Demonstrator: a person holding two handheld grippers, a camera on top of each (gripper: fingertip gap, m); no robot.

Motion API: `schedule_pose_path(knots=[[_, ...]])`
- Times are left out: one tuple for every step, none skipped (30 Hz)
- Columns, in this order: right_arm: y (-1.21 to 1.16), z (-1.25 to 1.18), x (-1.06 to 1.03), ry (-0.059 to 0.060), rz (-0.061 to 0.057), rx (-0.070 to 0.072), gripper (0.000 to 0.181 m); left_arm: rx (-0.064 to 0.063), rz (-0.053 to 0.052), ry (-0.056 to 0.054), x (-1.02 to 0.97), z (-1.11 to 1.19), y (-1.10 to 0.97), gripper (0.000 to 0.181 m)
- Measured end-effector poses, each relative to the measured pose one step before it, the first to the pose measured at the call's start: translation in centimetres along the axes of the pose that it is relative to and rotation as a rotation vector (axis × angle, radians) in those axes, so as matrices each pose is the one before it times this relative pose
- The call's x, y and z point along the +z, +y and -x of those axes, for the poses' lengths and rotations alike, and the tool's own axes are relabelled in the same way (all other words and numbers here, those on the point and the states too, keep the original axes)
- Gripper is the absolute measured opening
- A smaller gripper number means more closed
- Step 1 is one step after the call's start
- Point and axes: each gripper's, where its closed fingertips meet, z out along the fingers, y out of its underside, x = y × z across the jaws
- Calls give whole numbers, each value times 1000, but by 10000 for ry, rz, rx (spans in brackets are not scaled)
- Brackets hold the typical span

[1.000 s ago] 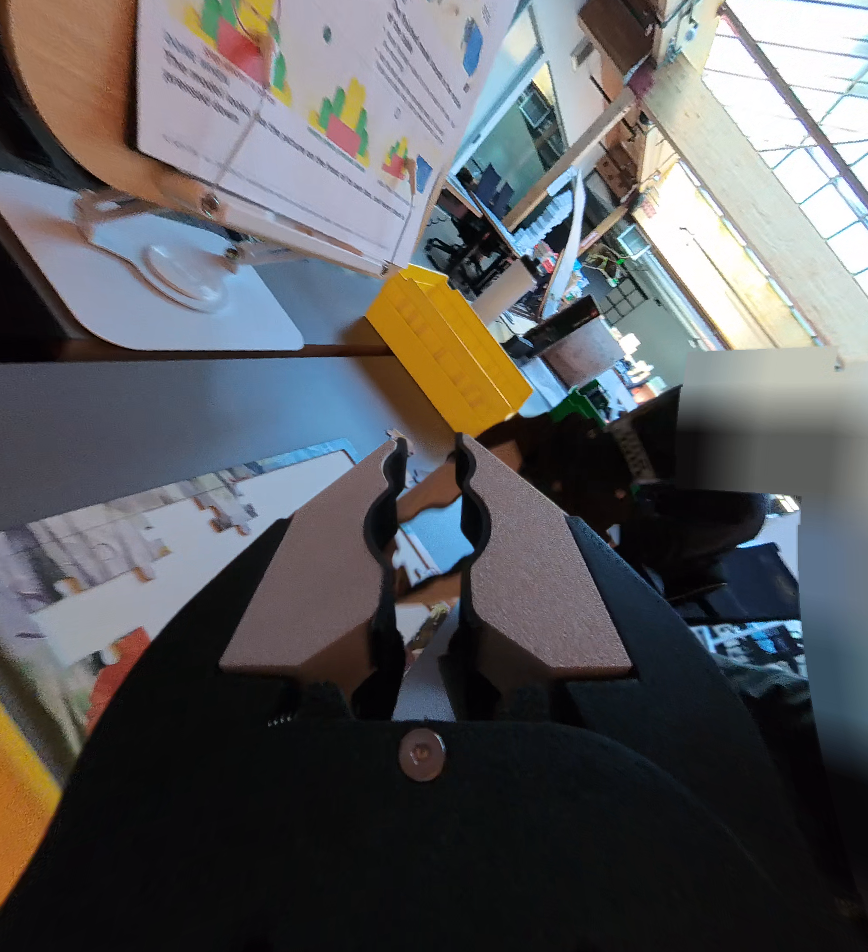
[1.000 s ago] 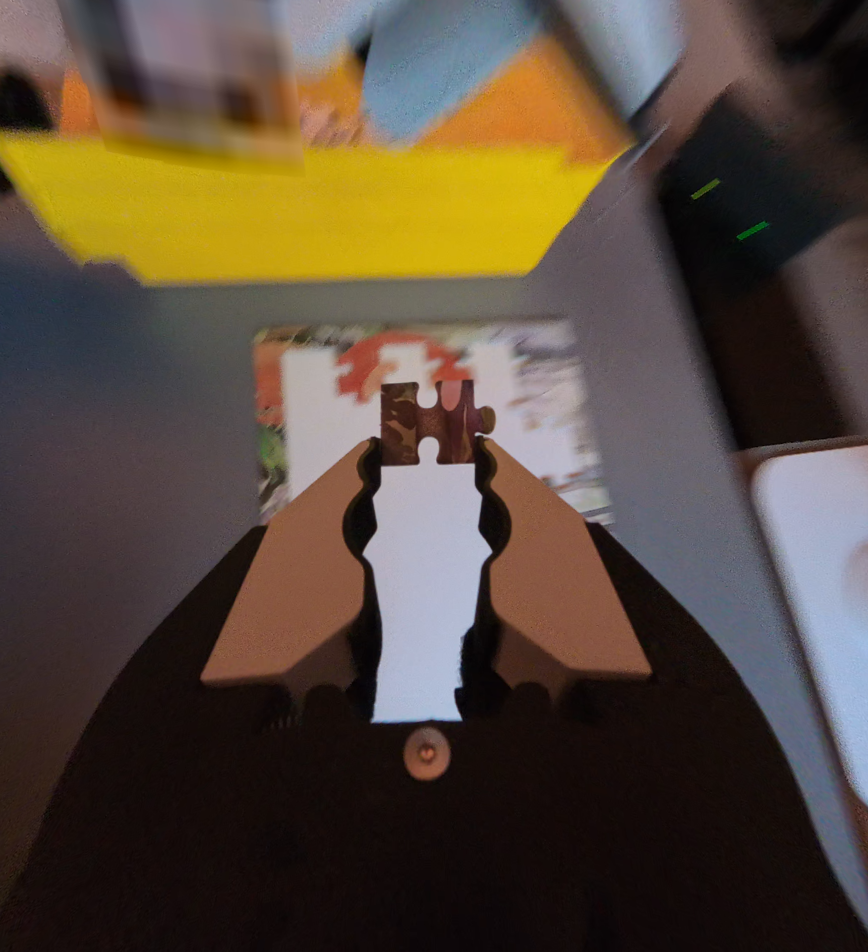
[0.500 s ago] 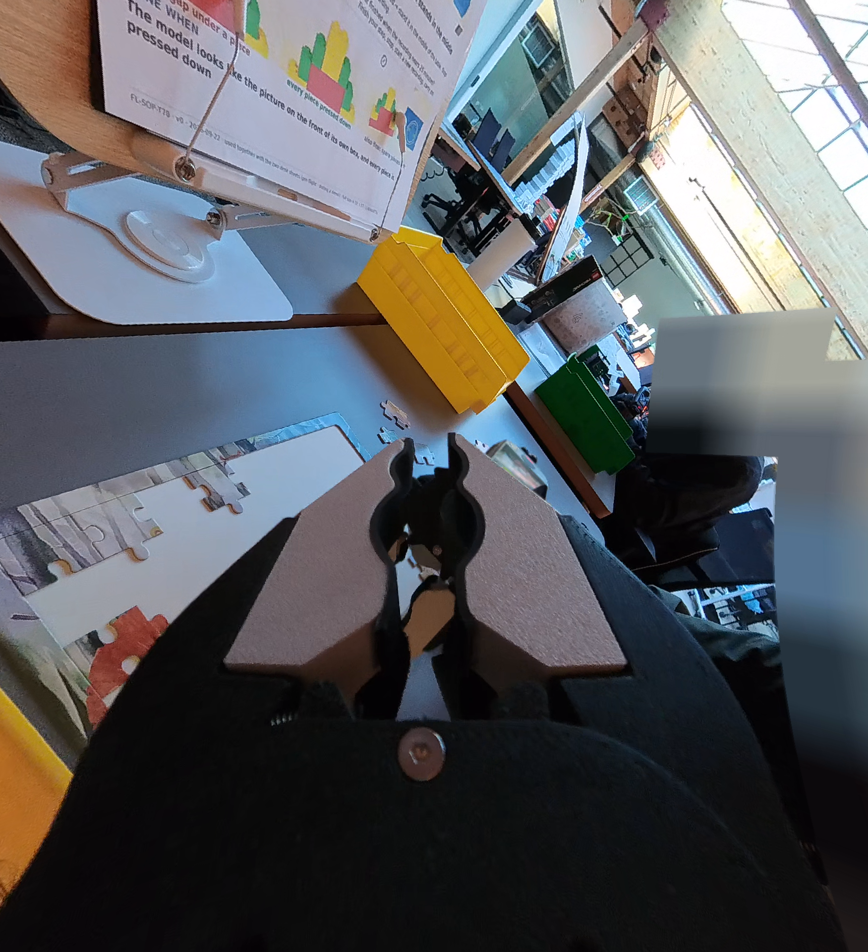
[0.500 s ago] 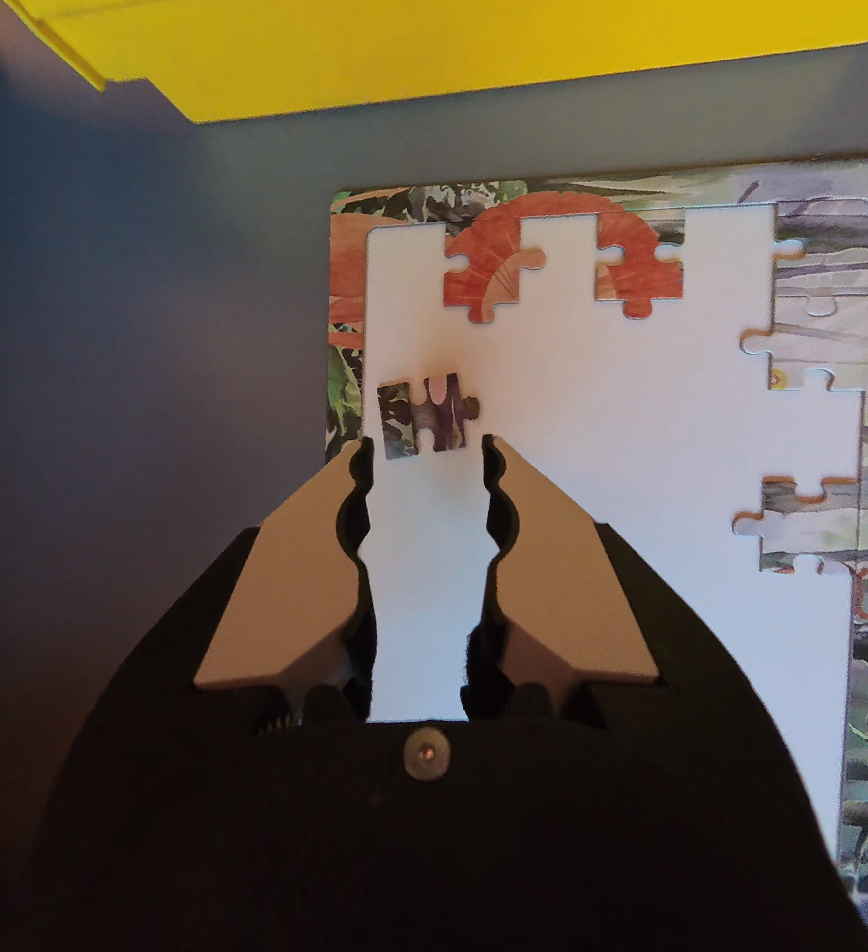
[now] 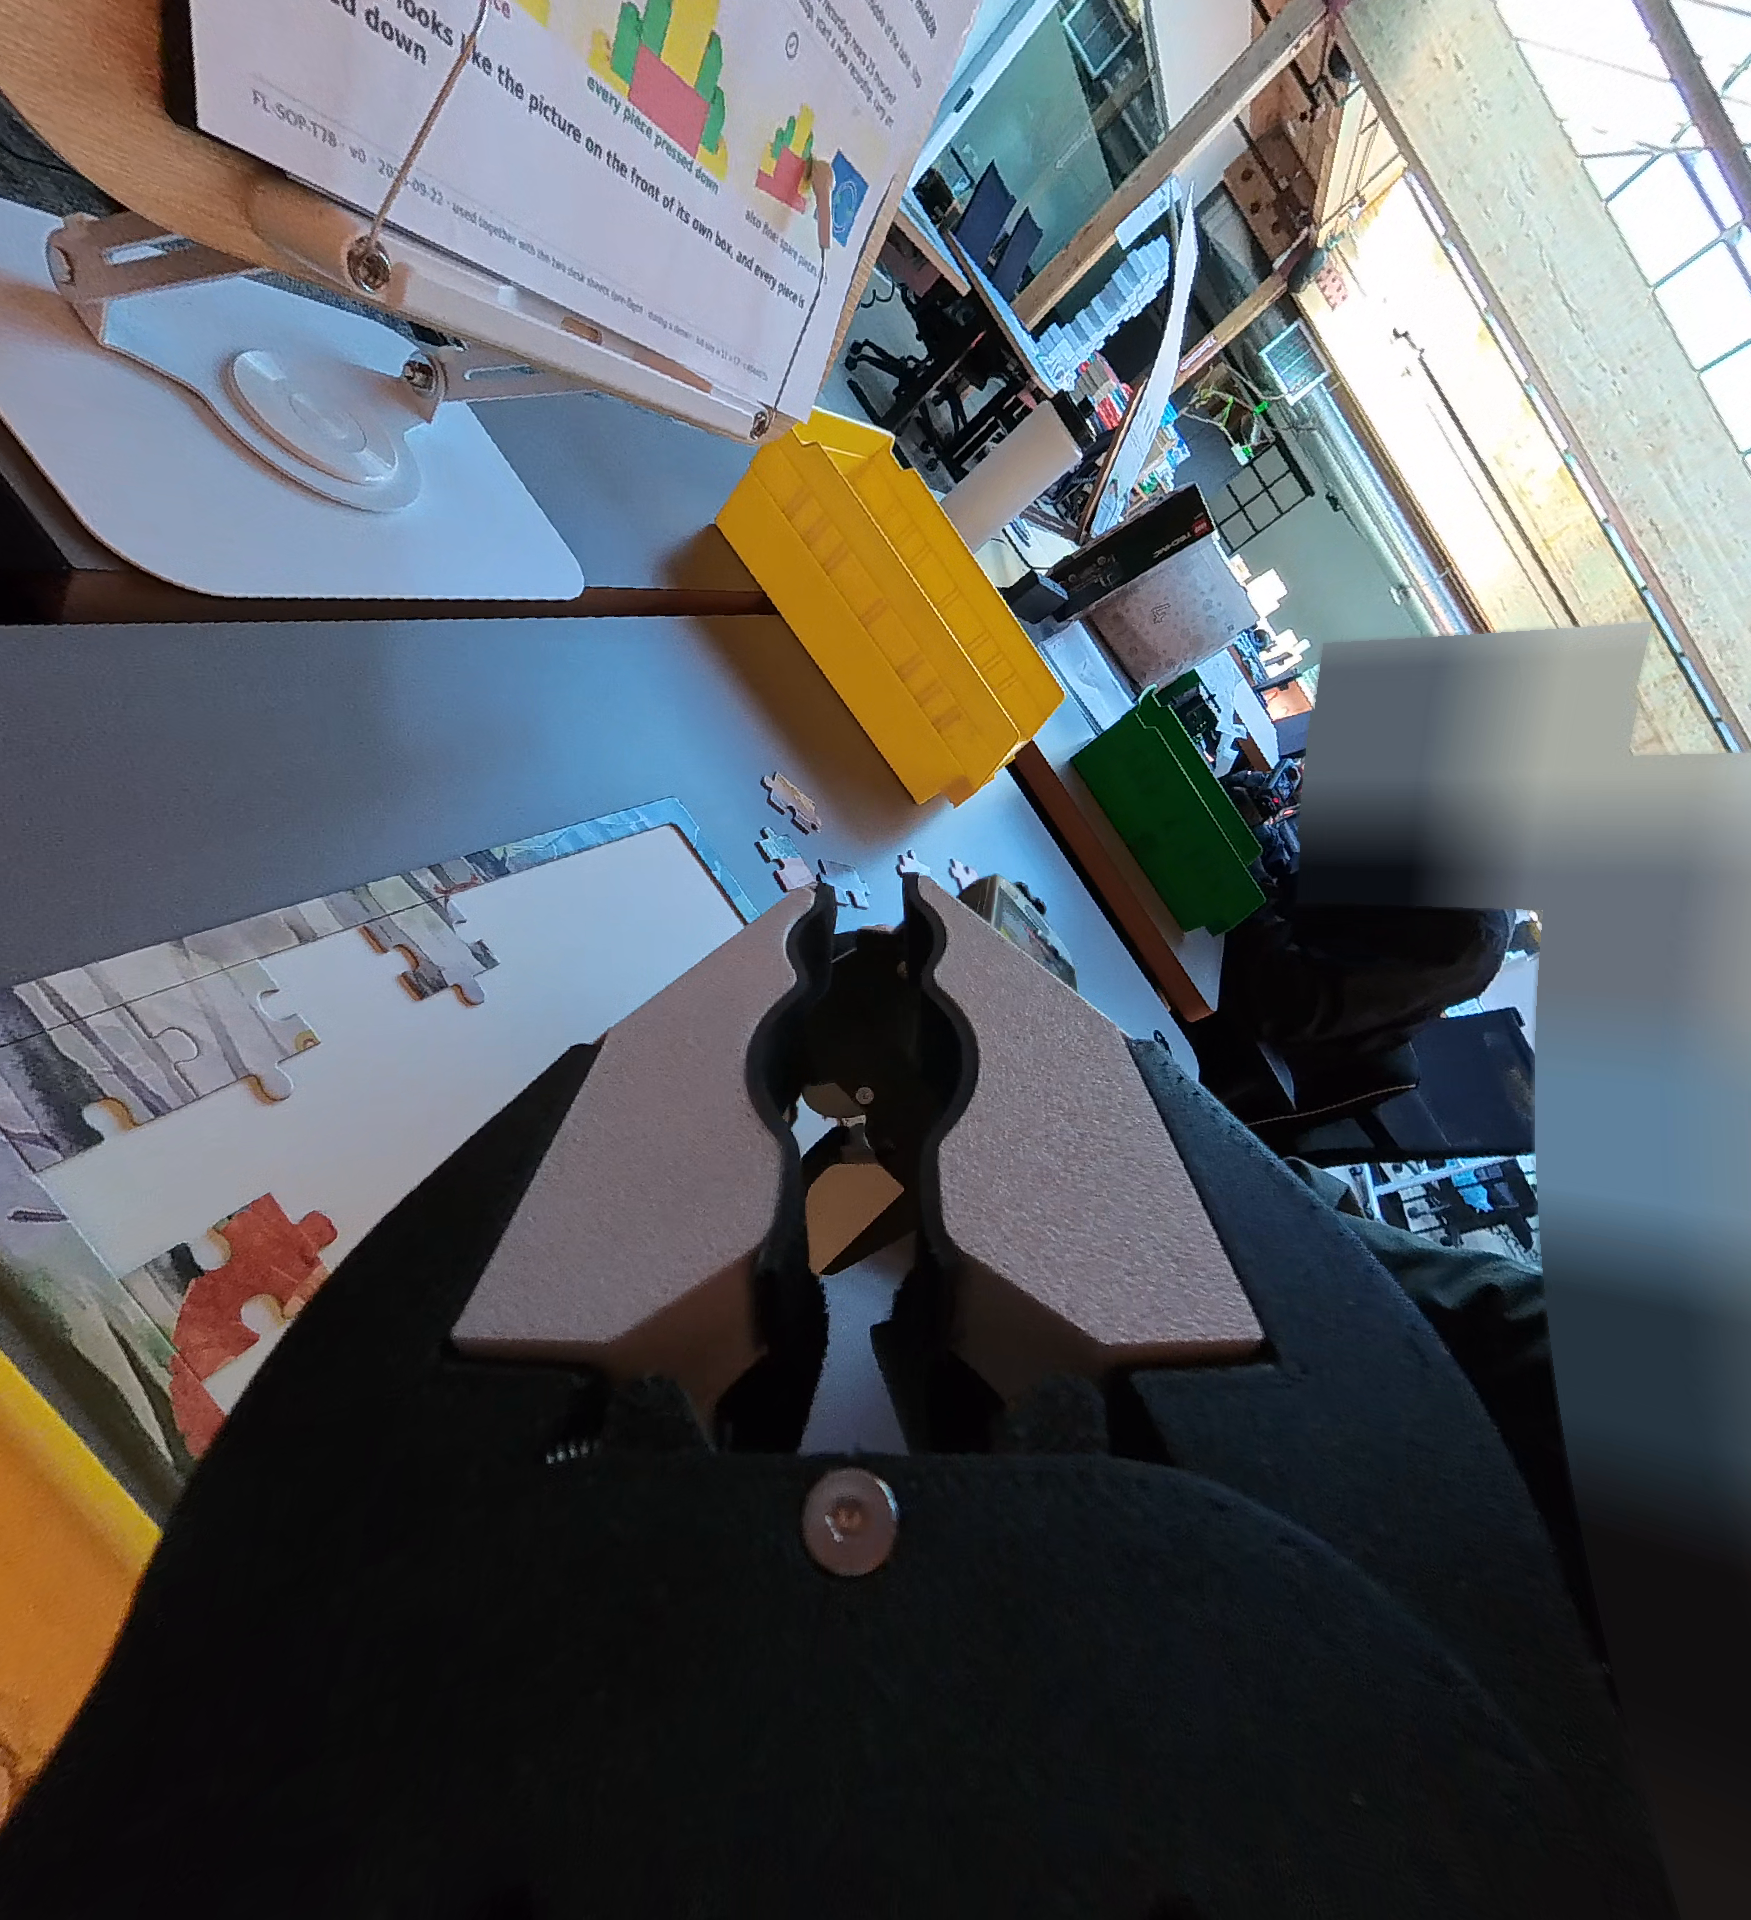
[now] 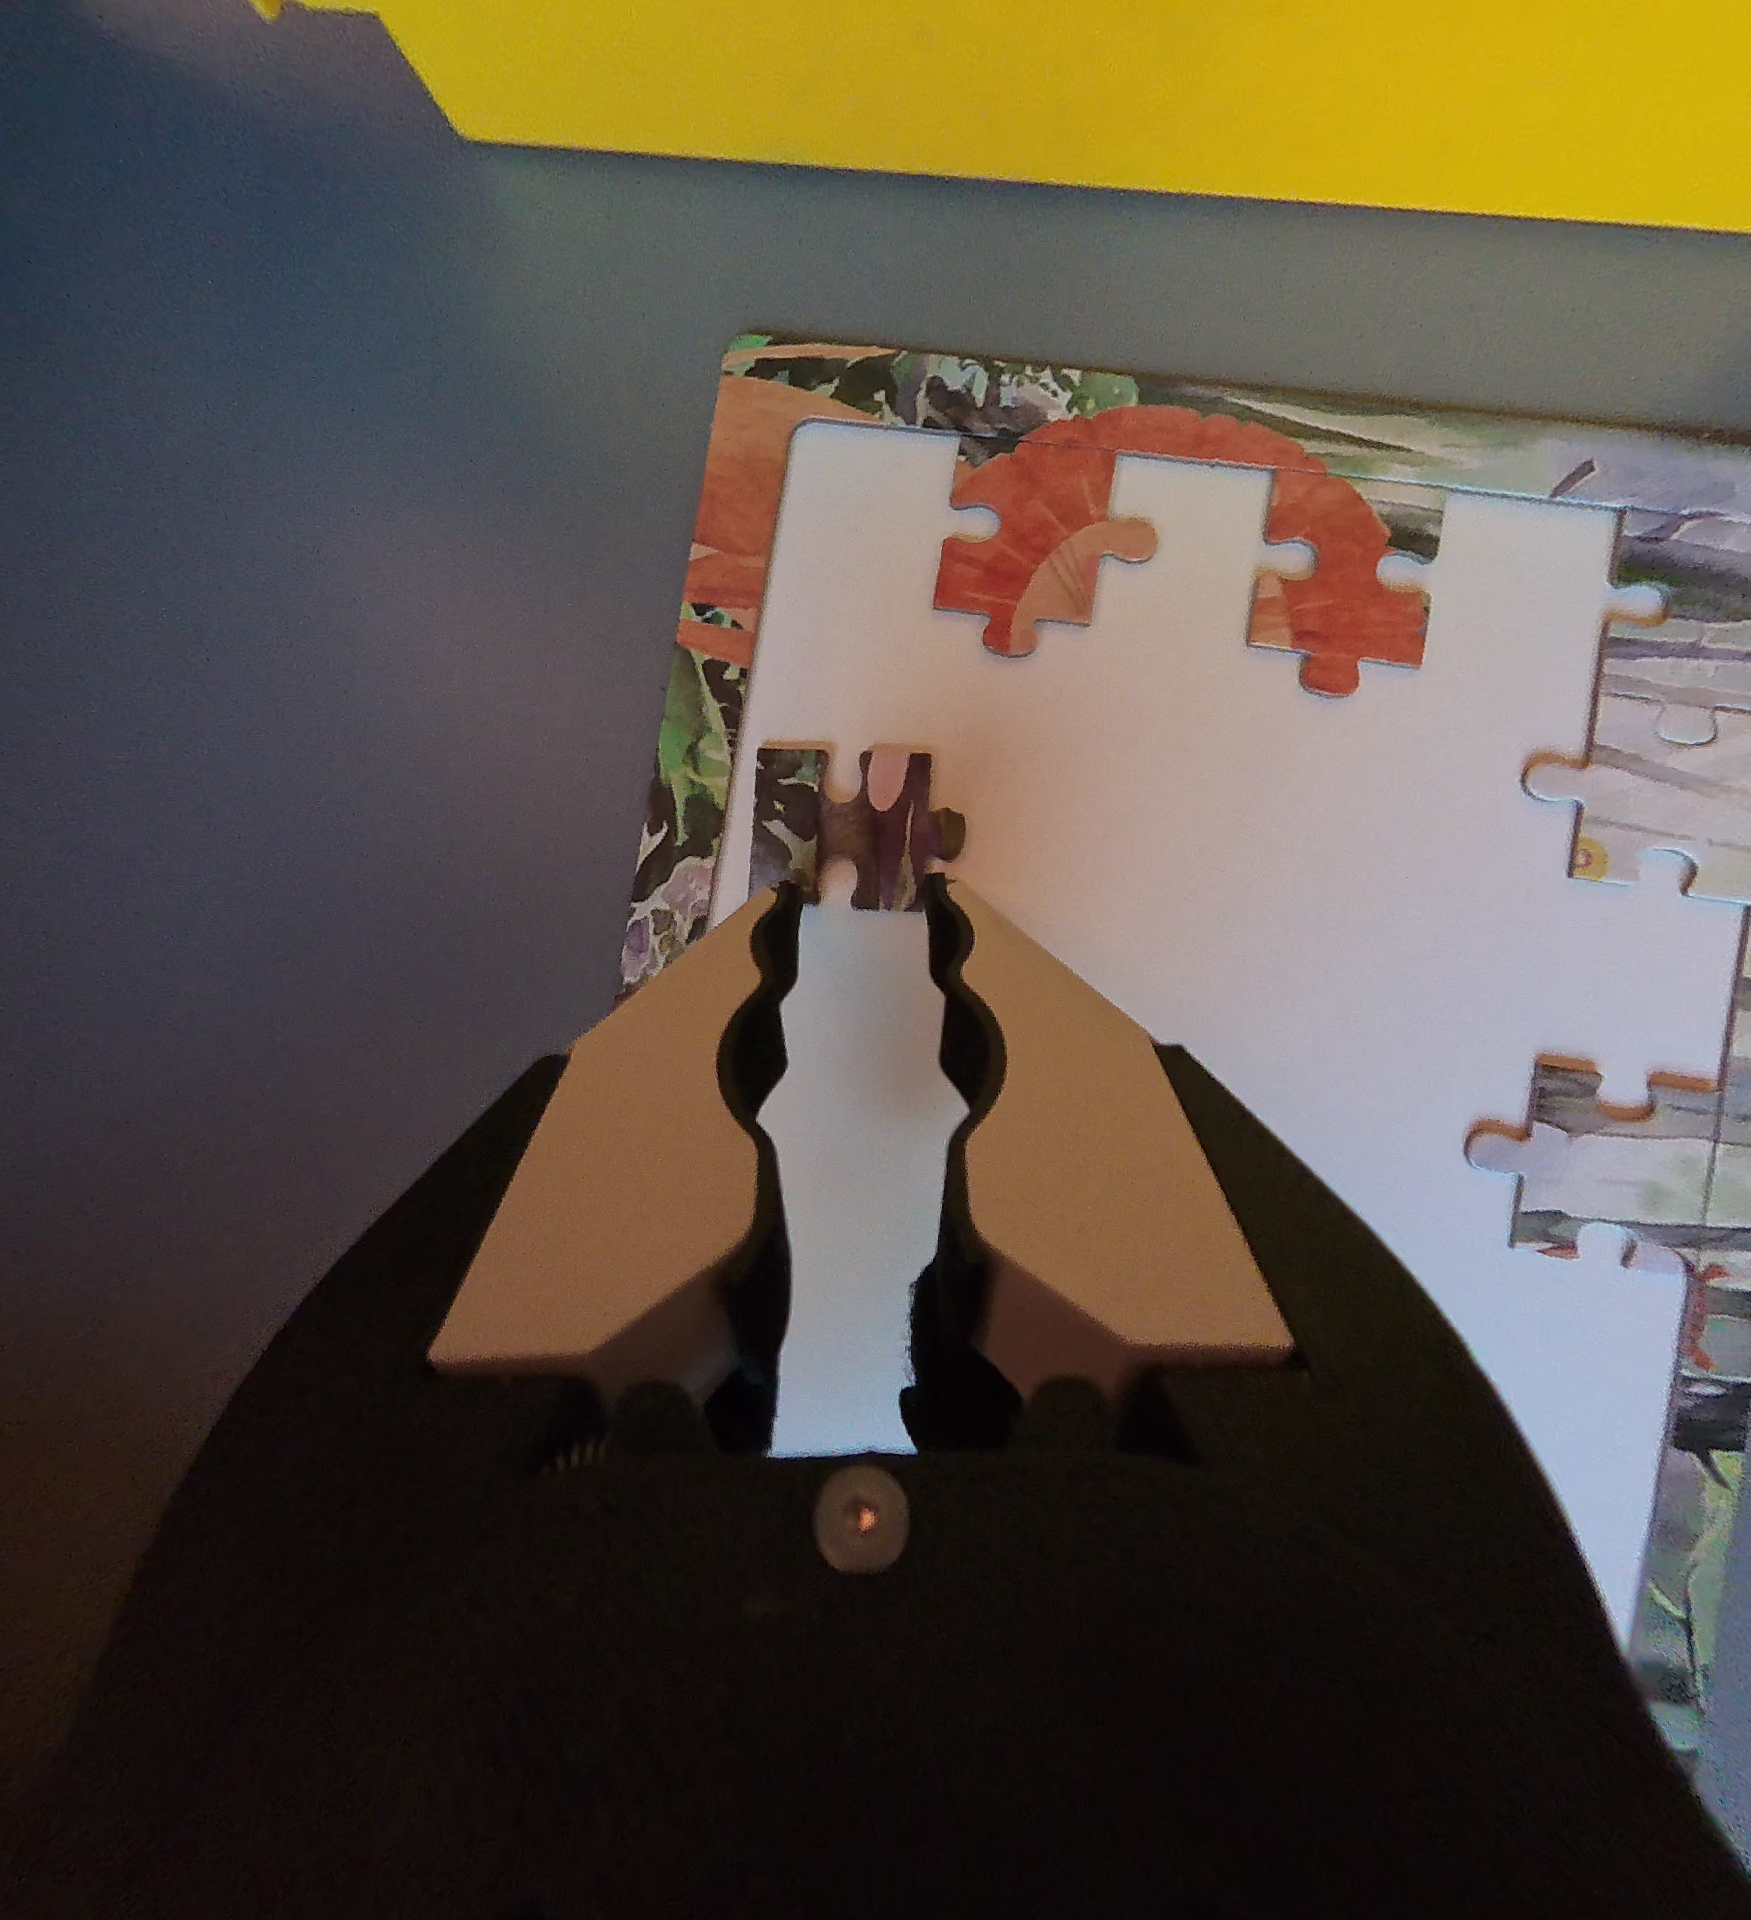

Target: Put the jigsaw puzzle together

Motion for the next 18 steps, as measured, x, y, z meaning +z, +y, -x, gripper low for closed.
schedule_pose_path(knots=[[8,-31,-95,43,6,-79,24,3,-4,2,-55,-22,-26,10],[-21,-132,-86,47,-37,16,25,5,0,-2,-44,-4,-21,10],[-59,-93,-83,-11,-102,58,25,2,-6,2,-33,-21,-21,10],[-35,-9,-65,-90,-120,98,27,-4,-1,13,-34,-34,-8,10],[20,14,-44,-93,-80,71,29,-7,8,18,-17,-34,3,10],[37,11,-22,-69,-68,2,30,-4,7,9,-14,-14,-5,10],[16,56,20,-58,-58,-55,31,-4,2,6,-11,-8,2,10],[6,133,82,-90,-56,-65,31,-9,4,17,-1,-23,-2,10],[6,85,116,-56,-23,-21,32,-13,11,15,20,-8,14,10],[1,-50,74,21,4,-8,32,-8,17,10,11,-12,23,10],[-54,-61,9,43,-25,-32,31,-4,17,5,11,-1,24,10],[3,-117,-24,90,-2,-61,28,-4,13,7,12,-11,25,10],[30,-44,-41,41,6,-53,25,-5,9,8,15,-14,5,10],[70,47,-42,-29,27,-19,22,-2,9,0,5,3,20,10],[55,4,-36,-15,23,4,19,1,11,-3,12,0,16,10],[-2,-27,-25,9,2,6,18,3,11,-1,9,-8,24,10],[-24,19,-6,2,-4,0,18,-2,12,7,20,-19,18,10],[-18,-30,27,48,19,-47,18,-4,12,10,22,-18,25,10]])
